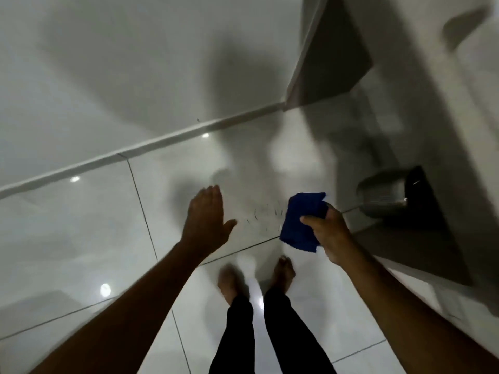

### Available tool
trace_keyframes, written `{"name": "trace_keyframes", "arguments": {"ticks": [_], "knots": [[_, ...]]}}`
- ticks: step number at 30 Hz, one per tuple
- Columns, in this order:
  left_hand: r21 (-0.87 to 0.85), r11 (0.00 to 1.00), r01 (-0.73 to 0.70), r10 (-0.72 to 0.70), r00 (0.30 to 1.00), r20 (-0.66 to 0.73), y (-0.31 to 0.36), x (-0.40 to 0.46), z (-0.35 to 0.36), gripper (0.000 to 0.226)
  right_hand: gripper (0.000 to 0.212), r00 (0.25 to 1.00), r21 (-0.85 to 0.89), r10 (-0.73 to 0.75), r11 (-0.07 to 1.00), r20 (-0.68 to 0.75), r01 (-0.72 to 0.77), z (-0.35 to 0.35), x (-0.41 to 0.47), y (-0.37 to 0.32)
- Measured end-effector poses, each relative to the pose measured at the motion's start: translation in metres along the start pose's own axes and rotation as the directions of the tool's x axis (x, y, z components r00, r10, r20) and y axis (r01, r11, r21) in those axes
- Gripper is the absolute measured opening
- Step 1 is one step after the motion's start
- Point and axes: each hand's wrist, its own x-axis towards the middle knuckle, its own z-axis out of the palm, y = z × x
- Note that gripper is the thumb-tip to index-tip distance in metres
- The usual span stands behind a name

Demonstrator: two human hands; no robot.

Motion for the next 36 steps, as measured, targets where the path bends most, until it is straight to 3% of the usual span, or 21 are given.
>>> {"name": "trace_keyframes", "arguments": {"ticks": [3, 6, 11, 13, 16, 18, 23, 28, 29, 30, 31, 33, 34, 35, 36], "knots": [[0.171, 0.984, -0.046, 0.025, 0.992, 0.125, -0.056, 0.053, 0.126, 0.11, 0.033, 0.995, -0.208, -0.017, 0.978, -0.093, -0.003, 0.022, 0.115, 0.084], [0.222, 0.973, -0.064, 0.022, 0.983, 0.184, -0.092, 0.108, 0.232, 0.126, 0.04, 0.988, -0.44, -0.067, 0.898, -0.14, -0.002, 0.033, 0.223, 0.159], [0.192, 0.981, 0.014, -0.067, 0.96, 0.271, -0.135, 0.189, 0.359, 0.142, 0.057, 0.93, -0.78, -0.333, 0.619, -0.157, 0.09, 0.039, 0.353, 0.253], [0.156, 0.986, 0.058, -0.104, 0.947, 0.304, -0.149, 0.213, 0.389, 0.15, 0.07, 0.918, -0.818, -0.386, 0.555, -0.094, 0.15, 0.05, 0.377, 0.289], [0.086, 0.99, 0.115, -0.137, 0.939, 0.315, -0.157, 0.228, 0.414, 0.16, 0.084, 0.942, -0.904, -0.322, 0.37, 0.093, 0.215, 0.085, 0.363, 0.352], [0.072, 0.99, 0.12, -0.136, 0.944, 0.302, -0.161, 0.23, 0.423, 0.165, 0.084, 0.952, -0.911, -0.29, 0.361, 0.094, 0.2, 0.104, 0.342, 0.385], [0.063, 0.989, 0.13, -0.144, 0.938, 0.314, -0.163, 0.226, 0.42, 0.166, 0.071, 0.927, -0.918, -0.364, 0.334, 0.085, 0.215, 0.091, 0.374, 0.366], [0.045, 0.991, 0.127, -0.134, 0.946, 0.296, -0.165, 0.226, 0.423, 0.167, 0.075, 0.85, -0.933, -0.519, 0.342, -0.083, 0.117, 0.105, 0.471, 0.293], [0.042, 0.991, 0.127, -0.134, 0.947, 0.293, -0.165, 0.226, 0.423, 0.167, 0.074, 0.836, -0.938, -0.546, 0.314, -0.055, 0.144, 0.115, 0.463, 0.301], [0.039, 0.991, 0.127, -0.133, 0.947, 0.291, -0.166, 0.226, 0.423, 0.167, 0.073, 0.816, -0.945, -0.575, 0.23, 0.06, 0.232, 0.121, 0.443, 0.32], [0.036, 0.992, 0.124, -0.129, 0.948, 0.289, -0.166, 0.225, 0.421, 0.166, 0.075, 0.777, -0.927, -0.576, 0.082, 0.255, 0.365, 0.123, 0.416, 0.347], [0.03, 0.992, 0.119, -0.123, 0.947, 0.296, -0.165, 0.223, 0.418, 0.165, 0.089, 0.663, -0.762, -0.385, -0.222, 0.642, 0.608, 0.105, 0.362, 0.396], [0.024, 0.993, 0.117, -0.118, 0.947, 0.298, -0.165, 0.223, 0.416, 0.164, 0.096, 0.598, -0.667, -0.295, -0.323, 0.745, 0.672, 0.087, 0.358, 0.405], [0.019, 0.993, 0.116, -0.117, 0.947, 0.298, -0.164, 0.222, 0.416, 0.164, 0.096, 0.569, -0.614, -0.233, -0.354, 0.789, 0.706, 0.072, 0.367, 0.394], [0.021, 0.993, 0.116, -0.117, 0.948, 0.295, -0.163, 0.223, 0.415, 0.164, 0.09, 0.562, -0.619, -0.261, -0.384, 0.785, 0.686, 0.065, 0.386, 0.375]]}}
